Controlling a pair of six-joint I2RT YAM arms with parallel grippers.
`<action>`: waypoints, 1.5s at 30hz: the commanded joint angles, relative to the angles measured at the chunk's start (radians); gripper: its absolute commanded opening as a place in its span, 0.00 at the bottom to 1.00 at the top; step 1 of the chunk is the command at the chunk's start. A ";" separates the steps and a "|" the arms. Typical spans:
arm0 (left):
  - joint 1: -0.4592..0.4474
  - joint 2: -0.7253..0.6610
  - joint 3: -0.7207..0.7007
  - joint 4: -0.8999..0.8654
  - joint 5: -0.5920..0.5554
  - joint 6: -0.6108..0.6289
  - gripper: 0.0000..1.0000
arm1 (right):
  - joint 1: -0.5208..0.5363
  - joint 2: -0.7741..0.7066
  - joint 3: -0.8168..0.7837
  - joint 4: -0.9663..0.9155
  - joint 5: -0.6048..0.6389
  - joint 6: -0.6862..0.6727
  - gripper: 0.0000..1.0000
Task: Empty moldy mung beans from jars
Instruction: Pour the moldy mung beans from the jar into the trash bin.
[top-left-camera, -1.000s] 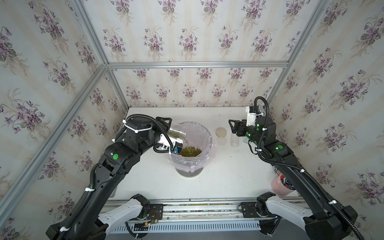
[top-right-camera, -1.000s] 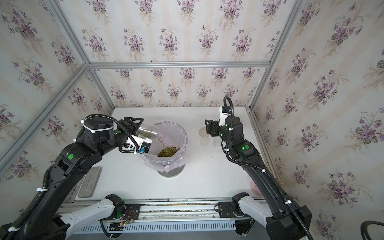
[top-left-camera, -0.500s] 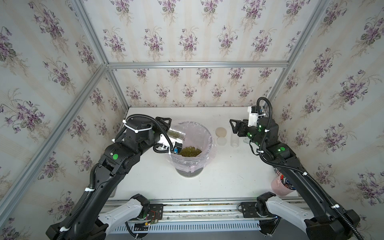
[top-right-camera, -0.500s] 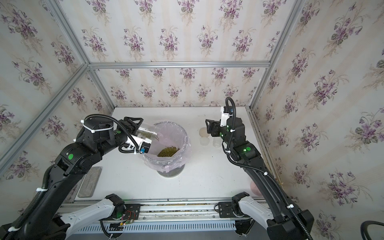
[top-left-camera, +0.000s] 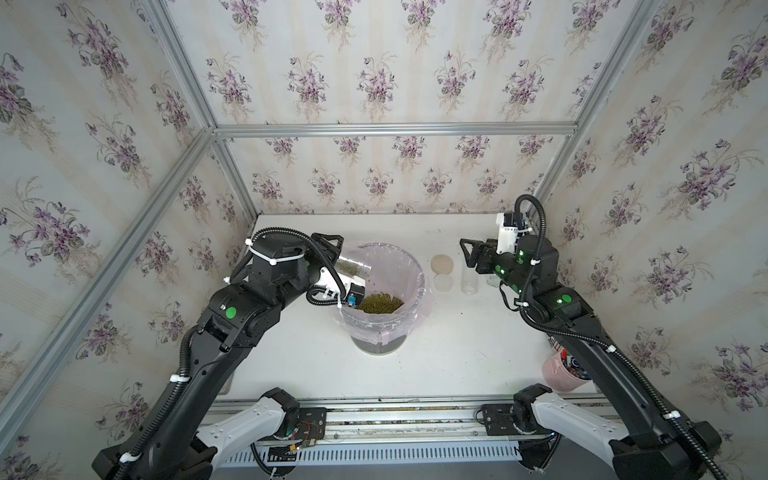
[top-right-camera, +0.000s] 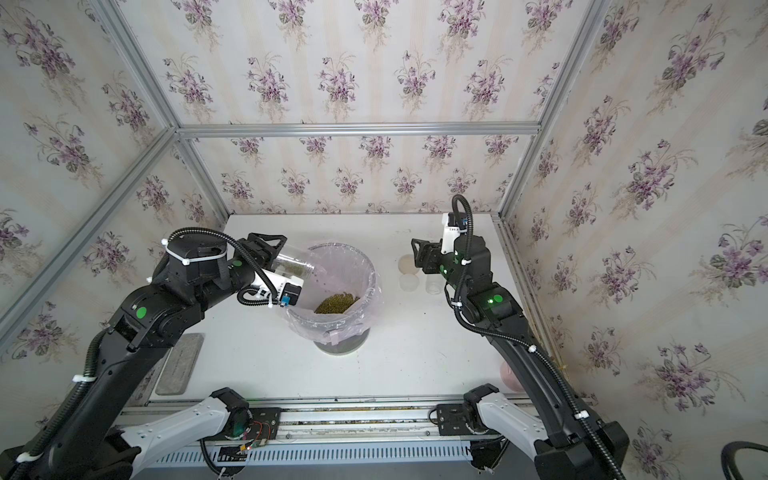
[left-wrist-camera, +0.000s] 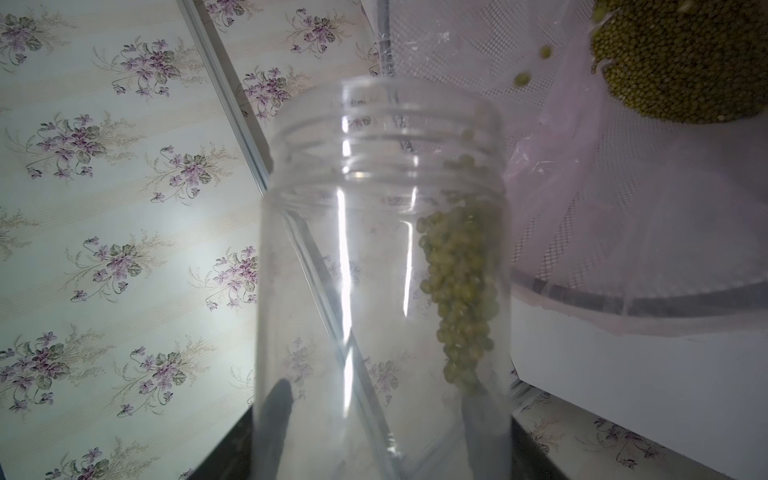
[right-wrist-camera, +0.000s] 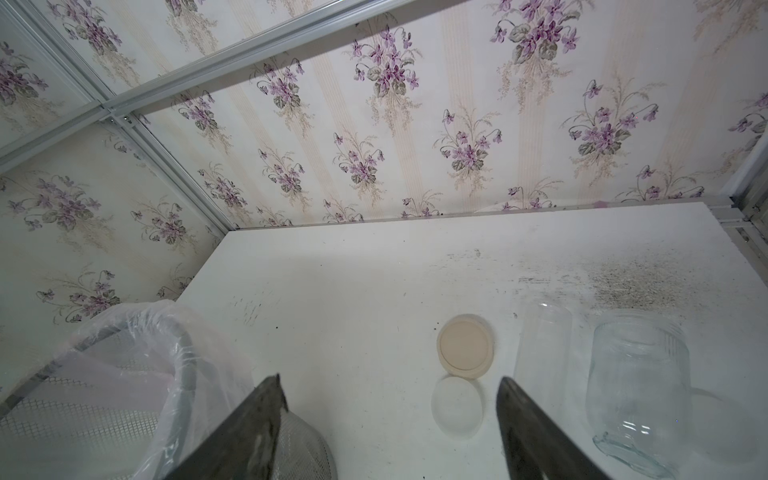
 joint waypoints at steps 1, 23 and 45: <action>0.001 -0.002 0.005 0.010 0.011 0.066 0.00 | 0.000 0.001 0.000 0.000 0.007 0.001 0.78; -0.001 0.031 0.042 0.012 0.019 0.094 0.00 | 0.001 -0.004 0.001 -0.009 0.013 0.002 0.78; -0.049 0.069 0.046 0.010 -0.078 0.170 0.00 | 0.000 -0.009 -0.009 -0.004 0.014 0.012 0.78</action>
